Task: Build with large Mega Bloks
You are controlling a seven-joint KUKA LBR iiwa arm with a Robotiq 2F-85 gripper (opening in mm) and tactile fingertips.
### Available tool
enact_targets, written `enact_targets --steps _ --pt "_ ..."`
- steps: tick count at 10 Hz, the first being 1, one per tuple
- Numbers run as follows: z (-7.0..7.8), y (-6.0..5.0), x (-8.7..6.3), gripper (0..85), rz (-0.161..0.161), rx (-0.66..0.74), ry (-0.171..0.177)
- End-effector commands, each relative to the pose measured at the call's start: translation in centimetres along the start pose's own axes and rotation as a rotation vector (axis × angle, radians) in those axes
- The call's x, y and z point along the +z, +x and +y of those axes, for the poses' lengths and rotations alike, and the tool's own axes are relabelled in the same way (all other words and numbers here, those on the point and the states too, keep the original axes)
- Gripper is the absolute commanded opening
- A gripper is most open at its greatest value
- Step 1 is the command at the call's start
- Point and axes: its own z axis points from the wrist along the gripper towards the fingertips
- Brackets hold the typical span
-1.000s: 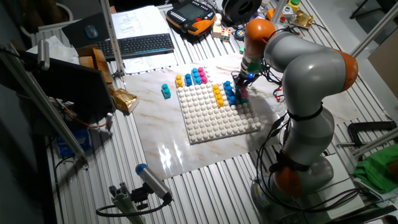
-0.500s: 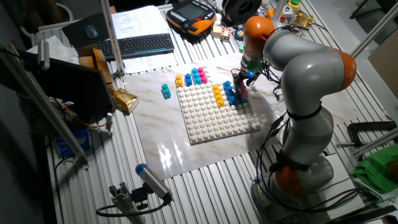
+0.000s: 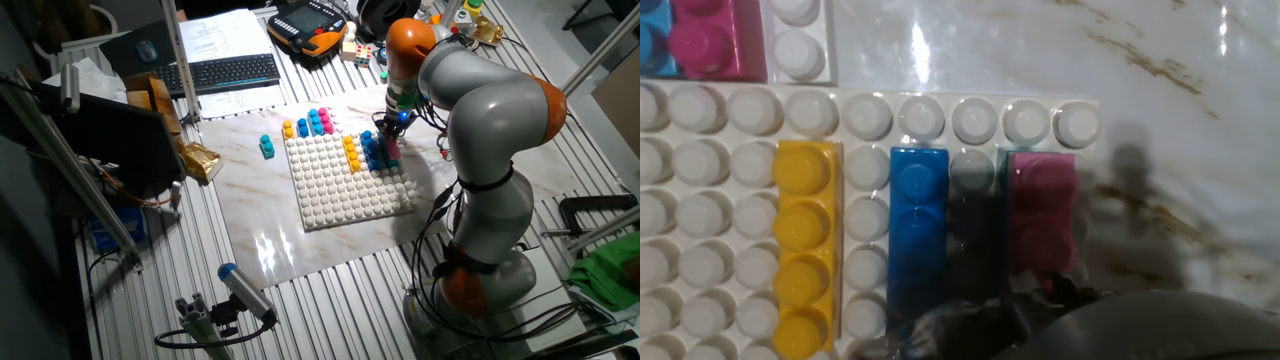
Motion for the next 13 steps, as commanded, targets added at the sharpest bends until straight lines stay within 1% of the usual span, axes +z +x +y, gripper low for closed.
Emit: enact_targets --steps 1,3,5,7,8,10,11,12,13 --pt "0.1 0.2 -0.2 0.7 0.004 -0.002 0.003" --pt "0.1 0.5 -0.2 0.7 0.009 0.001 0.005" --pt "0.2 0.6 0.4 0.7 -0.002 0.002 0.005" --pt "0.6 0.8 1.1 0.7 -0.016 0.012 0.006" --pt "0.6 0.7 1.2 0.7 -0.018 0.013 0.006" --pt "0.4 0.6 1.0 0.7 -0.013 0.006 0.006" --pt "0.4 0.5 0.8 0.7 -0.013 0.009 -0.002" --pt "0.5 0.4 0.9 0.7 -0.021 0.01 0.004" --pt "0.6 0.2 0.6 0.7 -0.018 0.008 0.004"
